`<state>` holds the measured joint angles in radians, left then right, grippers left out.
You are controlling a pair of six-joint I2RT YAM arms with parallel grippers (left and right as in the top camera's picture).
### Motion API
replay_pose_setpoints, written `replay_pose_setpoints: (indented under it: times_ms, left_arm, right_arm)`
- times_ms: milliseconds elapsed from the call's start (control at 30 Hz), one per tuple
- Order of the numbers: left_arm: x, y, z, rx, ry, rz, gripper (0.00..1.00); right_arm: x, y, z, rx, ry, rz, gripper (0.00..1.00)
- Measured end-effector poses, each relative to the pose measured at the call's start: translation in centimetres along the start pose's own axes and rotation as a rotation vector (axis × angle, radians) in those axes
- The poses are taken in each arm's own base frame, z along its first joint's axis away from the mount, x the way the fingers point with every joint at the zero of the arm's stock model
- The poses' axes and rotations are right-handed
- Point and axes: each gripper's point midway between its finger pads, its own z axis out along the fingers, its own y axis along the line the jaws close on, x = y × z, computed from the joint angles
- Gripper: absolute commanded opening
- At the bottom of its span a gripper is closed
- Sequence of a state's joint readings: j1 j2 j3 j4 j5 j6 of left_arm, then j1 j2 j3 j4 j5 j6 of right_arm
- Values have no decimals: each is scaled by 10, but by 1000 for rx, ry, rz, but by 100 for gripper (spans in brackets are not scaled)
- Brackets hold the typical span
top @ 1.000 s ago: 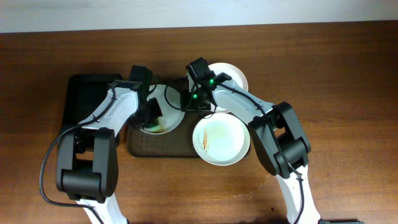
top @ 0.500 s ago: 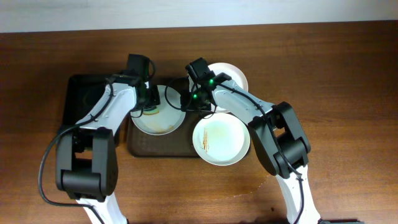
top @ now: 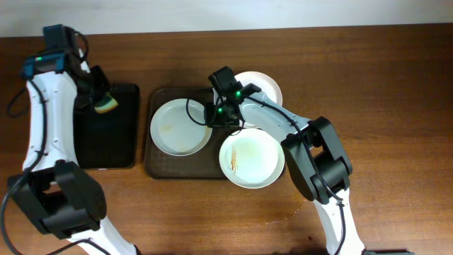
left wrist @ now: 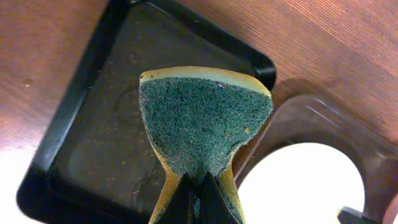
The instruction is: Clean dirty plates on tray and stack at the side
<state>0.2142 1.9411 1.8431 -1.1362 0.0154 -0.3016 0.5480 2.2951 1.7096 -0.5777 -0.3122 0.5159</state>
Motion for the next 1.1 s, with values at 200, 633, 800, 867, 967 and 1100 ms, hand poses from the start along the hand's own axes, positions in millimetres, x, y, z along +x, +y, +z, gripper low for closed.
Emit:
replay_pose_setpoints:
  times_ms: [200,633,800,867,967,1100]
  left_arm:
    - [0,2,0,-1,1,-4,1]
    - [0,0,0,10,4,-4,0]
    - [0,-1,0,13,4,-5,1]
    - [0,-1,0,13,5,-5,0]
    - [0,-1,0,13,4,-5,1]
    - [0,-1,0,13,5,-5,1]
  right_arm:
    - [1,0,1,25,-5,-29,4]
    - [-41,39,-165,536,-484,-298,4]
    - [-27,69,-193,790,-676,-399,4]
    - [-21,79,-208,881,-755,-420,4]
    - [-19,83,-230,994,-854,-414,4]
    - [-17,87,-255,1108,-963,-389,4]
